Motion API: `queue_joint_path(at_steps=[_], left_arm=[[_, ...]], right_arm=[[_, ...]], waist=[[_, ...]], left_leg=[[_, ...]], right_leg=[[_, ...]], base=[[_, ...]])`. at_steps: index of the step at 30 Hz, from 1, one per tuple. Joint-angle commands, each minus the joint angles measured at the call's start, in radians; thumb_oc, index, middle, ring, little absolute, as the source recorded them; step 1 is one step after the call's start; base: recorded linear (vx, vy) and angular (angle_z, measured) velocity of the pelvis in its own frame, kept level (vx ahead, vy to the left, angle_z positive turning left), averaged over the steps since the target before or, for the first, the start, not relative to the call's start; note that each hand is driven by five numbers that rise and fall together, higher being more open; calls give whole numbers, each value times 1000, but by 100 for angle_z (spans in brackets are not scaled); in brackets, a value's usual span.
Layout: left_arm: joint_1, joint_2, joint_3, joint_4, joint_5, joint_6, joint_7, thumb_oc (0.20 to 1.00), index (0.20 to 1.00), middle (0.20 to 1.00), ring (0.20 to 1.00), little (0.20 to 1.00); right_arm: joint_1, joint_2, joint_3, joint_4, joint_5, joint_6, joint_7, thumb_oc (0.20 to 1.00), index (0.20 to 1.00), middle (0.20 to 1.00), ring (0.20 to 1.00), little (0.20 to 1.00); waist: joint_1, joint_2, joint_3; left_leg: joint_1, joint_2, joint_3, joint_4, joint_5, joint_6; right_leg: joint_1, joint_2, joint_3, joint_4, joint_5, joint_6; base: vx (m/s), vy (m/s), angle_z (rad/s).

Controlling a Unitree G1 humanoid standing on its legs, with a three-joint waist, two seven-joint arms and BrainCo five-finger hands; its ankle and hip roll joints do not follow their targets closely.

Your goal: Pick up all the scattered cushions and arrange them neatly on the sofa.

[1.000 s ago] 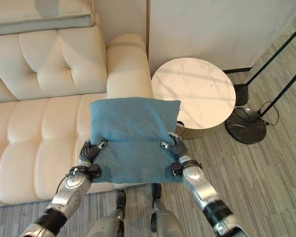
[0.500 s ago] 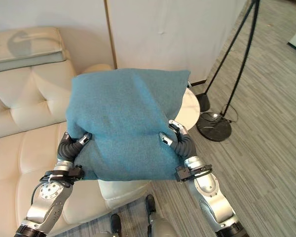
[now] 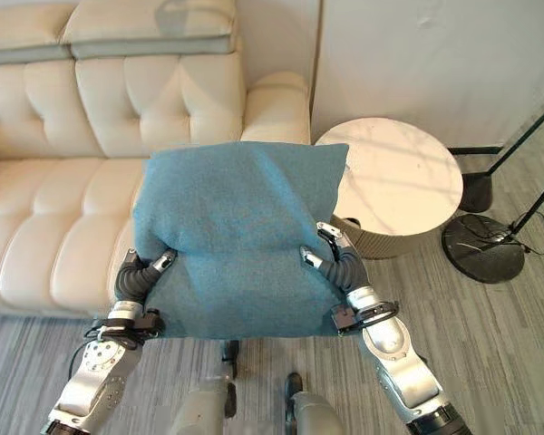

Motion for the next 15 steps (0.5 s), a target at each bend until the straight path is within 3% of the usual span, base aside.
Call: queue_joint_path(at_steps=[1,2,4,7,10,15], left_arm=[[-191,-36,-122,-136,14,-111,-112,200,200,200,200,200],[-202,-43,-139,-130,4,-108,-116,200,200,200,200,200],[-208,-45,-148,-127,0,-104,-121,200,200,200,200,200],[-232,-57,-179,-115,-8,-94,-137,200,200,200,200,200],[-226,-52,-181,-113,-10,-84,-137,200,200,200,200,200],[-201,-29,-166,-120,-7,-74,-142,200,200,200,200,200]], right_arm=[[-88,61,66,-180,-6,-119,85,200,200,200,200,200],[-72,62,58,-180,-1,-121,91,200,200,200,200,200],[-63,62,52,-185,0,-120,92,200,200,200,200,200],[-19,55,19,-210,-6,-125,89,200,200,200,200,200],[-3,65,12,-216,-7,-116,87,200,200,200,200,200],[-23,81,40,-217,-2,-100,101,200,200,200,200,200]], waist=[[-55,-49,-72],[-68,-55,-82],[-77,-53,-86],[-116,-25,-102],[-120,-20,-112],[-98,-39,-107]], left_leg=[[106,-45,35,59,-74,34],[154,-5,70,60,-90,33],[175,20,99,52,-89,28],[277,90,231,-75,-47,-10],[300,81,218,-138,-26,-27],[291,43,189,-110,-64,-5]], right_leg=[[183,-3,-5,-197,-10,149],[175,-23,-43,-211,0,154],[177,-31,-67,-215,1,156],[203,-49,-165,-241,5,170],[225,-64,-200,-262,23,183],[248,-99,-192,-258,38,203]], base=[[-157,72,62],[-61,48,62],[-41,97,74],[34,181,100],[74,210,121],[78,186,32]])
